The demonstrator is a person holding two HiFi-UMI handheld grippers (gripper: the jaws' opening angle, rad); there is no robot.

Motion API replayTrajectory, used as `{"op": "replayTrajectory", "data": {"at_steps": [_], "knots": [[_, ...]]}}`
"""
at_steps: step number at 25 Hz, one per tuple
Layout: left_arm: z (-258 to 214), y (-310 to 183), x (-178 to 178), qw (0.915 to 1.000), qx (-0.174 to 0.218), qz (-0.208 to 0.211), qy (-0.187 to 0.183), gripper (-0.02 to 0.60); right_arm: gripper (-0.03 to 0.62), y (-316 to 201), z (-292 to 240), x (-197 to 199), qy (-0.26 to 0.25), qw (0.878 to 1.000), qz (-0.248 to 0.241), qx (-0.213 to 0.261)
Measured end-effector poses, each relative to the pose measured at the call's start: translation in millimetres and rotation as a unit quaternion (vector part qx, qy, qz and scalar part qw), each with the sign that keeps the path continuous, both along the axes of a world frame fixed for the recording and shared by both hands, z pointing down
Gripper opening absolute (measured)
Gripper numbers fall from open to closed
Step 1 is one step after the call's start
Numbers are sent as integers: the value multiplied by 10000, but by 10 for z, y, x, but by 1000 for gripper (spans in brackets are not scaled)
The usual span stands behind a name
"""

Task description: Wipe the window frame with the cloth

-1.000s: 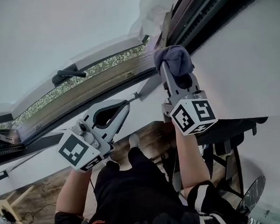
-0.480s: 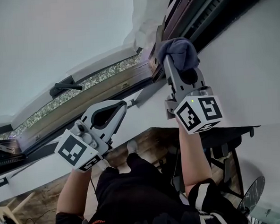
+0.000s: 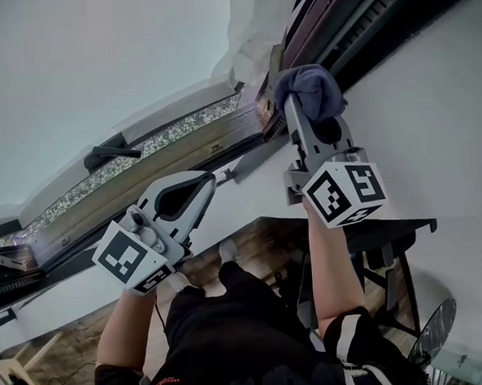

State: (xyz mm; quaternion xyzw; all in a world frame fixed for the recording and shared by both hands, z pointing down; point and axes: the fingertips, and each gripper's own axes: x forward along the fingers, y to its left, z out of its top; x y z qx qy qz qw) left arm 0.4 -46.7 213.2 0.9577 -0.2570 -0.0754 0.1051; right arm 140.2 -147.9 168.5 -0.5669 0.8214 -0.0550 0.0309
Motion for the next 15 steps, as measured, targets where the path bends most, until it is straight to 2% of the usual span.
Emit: {"op": "replayTrajectory", "data": {"at_steps": [15], "knots": [[248,67,-21,9995,-248,77,-153,20,106,48,472,10,-180,9989,31,-423]]}}
